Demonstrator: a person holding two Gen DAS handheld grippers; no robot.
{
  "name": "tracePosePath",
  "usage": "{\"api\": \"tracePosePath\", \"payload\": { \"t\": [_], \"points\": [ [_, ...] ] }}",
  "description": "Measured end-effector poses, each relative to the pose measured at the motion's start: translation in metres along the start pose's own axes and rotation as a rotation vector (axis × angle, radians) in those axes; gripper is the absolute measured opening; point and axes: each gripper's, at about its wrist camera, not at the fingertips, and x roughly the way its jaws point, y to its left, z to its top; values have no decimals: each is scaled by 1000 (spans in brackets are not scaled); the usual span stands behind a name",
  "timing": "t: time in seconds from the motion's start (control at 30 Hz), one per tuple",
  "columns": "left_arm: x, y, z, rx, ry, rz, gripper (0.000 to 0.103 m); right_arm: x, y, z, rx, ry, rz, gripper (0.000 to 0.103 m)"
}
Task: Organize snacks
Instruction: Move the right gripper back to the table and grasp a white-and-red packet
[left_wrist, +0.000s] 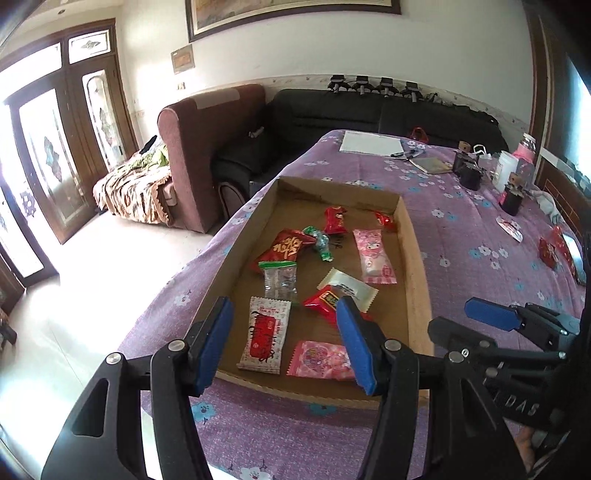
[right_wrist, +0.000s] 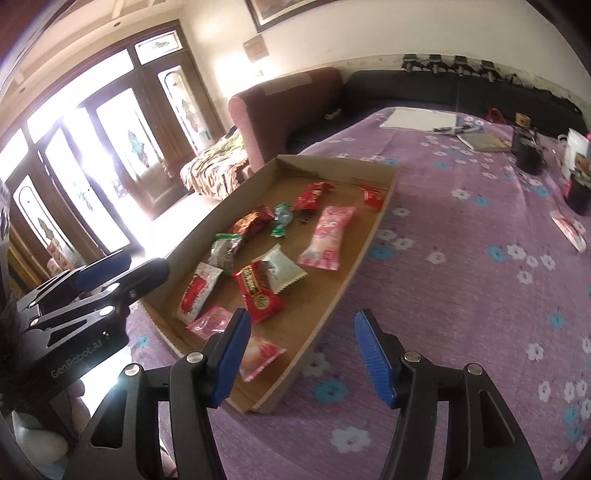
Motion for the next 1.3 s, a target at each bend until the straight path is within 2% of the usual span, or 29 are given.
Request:
{"api": "tracePosePath", "payload": {
  "t": [0.47,0.83,0.9,1.07,1.3],
  "points": [
    [-19,-54,0,146,-25,-3,57,-35,-49,-14,73,-34,-65,61],
    [-23,-102,3,258,-32,-45,57,-77,-113,-18,163,-80,-156,62],
    [-22,-109,3,269,-20,-72,57,-85,-129,-19,189,-88,-176,62],
    [-12,-119,3,242,67,-255,57,-108,-176,-19,261,-109,-247,62],
    [-9,-137,-4,267,69,-353,57,-129,-261,-15,402,-106,-373,63]
  ]
}}
